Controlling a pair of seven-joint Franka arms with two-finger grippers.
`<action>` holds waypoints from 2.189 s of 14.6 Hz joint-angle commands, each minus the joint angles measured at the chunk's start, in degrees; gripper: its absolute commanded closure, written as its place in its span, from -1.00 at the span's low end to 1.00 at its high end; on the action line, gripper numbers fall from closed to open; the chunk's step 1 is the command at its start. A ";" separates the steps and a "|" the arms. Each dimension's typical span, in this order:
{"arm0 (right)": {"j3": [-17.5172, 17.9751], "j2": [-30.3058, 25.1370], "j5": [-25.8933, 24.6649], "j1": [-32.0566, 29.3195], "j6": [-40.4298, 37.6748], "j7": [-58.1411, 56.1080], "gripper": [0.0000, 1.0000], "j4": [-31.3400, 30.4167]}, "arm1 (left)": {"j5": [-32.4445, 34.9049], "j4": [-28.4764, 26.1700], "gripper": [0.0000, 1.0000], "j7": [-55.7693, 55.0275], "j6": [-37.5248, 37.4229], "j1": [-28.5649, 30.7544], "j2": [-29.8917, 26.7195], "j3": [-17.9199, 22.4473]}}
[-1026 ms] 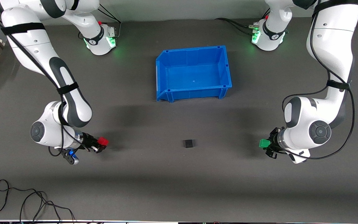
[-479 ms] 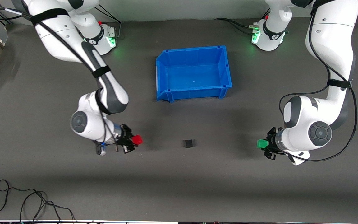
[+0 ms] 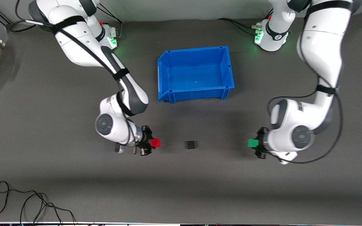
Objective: Attach green and red cubes to black cube
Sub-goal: 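Carry the red cube and the green cube toward the black cube, then set the red and green cubes down against the black cube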
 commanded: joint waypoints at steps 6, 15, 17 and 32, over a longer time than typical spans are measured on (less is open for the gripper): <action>-0.79 9.81 -7.07 6.08 0.21 16.63 1.00 11.66 | -0.55 7.89 1.00 -22.11 15.71 -10.97 10.06 0.71; -0.79 12.36 -12.87 9.16 0.21 26.03 1.00 14.39 | -0.55 12.46 1.00 -29.32 18.27 -15.02 14.63 0.27; -0.79 12.71 -12.87 9.77 0.21 27.26 1.00 14.39 | -0.55 12.38 1.00 -29.50 18.26 -15.81 14.72 0.27; -1.32 14.82 -13.13 11.62 0.38 30.52 1.00 17.55 | 0.86 12.38 1.00 -28.62 15.46 -17.66 14.37 0.27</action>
